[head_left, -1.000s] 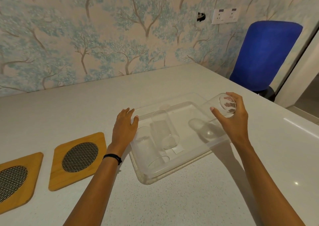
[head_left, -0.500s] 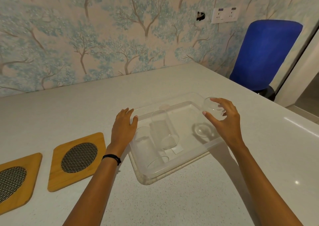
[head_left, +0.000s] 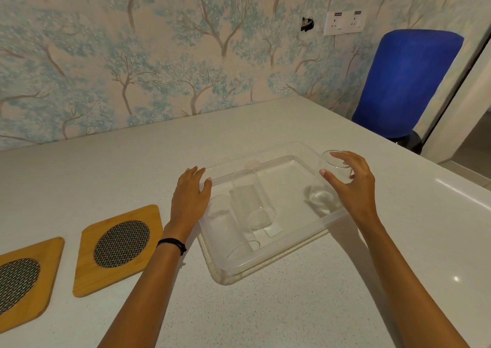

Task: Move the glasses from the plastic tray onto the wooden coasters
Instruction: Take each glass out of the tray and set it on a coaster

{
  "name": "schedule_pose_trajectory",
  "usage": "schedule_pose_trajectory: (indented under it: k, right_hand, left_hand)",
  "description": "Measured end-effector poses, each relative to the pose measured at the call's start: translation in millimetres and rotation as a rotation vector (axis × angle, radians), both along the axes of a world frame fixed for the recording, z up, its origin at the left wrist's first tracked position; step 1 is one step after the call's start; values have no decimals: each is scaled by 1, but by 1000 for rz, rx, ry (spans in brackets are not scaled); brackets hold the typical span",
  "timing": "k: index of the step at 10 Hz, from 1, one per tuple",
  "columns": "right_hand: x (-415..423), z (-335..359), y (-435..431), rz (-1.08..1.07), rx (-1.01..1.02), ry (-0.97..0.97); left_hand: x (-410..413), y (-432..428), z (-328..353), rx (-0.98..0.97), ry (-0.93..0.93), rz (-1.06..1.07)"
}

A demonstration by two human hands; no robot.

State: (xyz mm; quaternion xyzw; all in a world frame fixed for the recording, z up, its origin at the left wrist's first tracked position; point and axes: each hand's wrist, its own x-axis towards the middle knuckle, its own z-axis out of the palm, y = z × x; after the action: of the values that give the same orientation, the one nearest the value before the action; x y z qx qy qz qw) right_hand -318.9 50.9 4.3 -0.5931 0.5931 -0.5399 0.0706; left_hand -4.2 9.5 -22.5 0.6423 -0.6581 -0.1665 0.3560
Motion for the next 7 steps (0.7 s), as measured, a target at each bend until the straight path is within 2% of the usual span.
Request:
schedule_pose_trajectory:
  k: [3,4,5,6,7]
  right_hand:
    - [3,4,-1,-36,91,85]
    - [17,12,4,-98,-72,159]
    - [42,16,10,-31,-200,201]
    - [70,12,14,140,-113,204]
    - [90,3,16,283,76,203]
  left_hand:
    - [1,0,0,3,-8,-1]
    - [0,0,0,3,-16,0]
    - [0,1,0,-4,-12,0]
    - [0,1,1,-6,-19,1]
    - [0,2,1,-5,-19,1]
